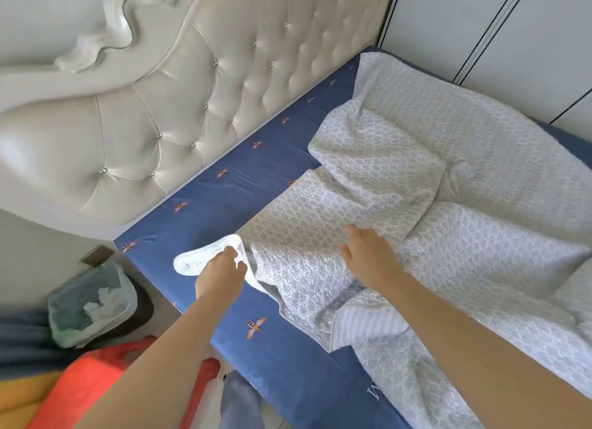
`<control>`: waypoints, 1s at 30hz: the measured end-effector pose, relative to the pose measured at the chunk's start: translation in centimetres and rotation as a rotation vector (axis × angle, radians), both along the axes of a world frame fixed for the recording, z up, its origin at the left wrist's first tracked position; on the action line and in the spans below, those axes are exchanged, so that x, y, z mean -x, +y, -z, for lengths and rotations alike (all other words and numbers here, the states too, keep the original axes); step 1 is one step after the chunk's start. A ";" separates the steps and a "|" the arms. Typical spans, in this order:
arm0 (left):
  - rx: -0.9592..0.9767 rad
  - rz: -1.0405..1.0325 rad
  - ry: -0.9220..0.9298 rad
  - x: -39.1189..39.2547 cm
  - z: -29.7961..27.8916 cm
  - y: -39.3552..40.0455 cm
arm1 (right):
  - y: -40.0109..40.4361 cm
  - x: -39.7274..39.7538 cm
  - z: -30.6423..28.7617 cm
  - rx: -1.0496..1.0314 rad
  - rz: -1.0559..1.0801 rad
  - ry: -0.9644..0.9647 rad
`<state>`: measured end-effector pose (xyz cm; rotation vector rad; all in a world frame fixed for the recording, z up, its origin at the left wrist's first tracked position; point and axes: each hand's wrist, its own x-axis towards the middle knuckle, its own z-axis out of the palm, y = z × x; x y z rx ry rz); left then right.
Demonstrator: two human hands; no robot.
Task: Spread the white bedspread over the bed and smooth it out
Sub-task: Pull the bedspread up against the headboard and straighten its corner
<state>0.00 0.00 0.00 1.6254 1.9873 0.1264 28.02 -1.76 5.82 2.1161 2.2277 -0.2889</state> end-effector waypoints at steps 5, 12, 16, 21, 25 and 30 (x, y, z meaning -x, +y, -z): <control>-0.014 0.088 0.011 0.7 3.4 6.1 | 7.0 2.4 4.3 0.021 -0.035 0.003; 0.107 0.145 -0.052 3.8 12.0 17.1 | 19.0 7.2 14.0 0.085 -0.083 -0.021; 0.227 0.199 -0.017 5.4 17.5 20.8 | 24.0 9.9 20.1 0.171 -0.110 -0.029; 0.361 0.217 0.001 6.6 23.9 22.5 | 28.2 11.1 27.2 0.311 -0.230 -0.078; 0.349 0.258 0.060 6.5 26.9 22.5 | 30.6 11.3 30.6 0.368 -0.255 -0.119; 0.372 0.193 0.003 6.6 27.9 22.0 | 31.6 11.2 32.3 0.316 -0.251 -0.120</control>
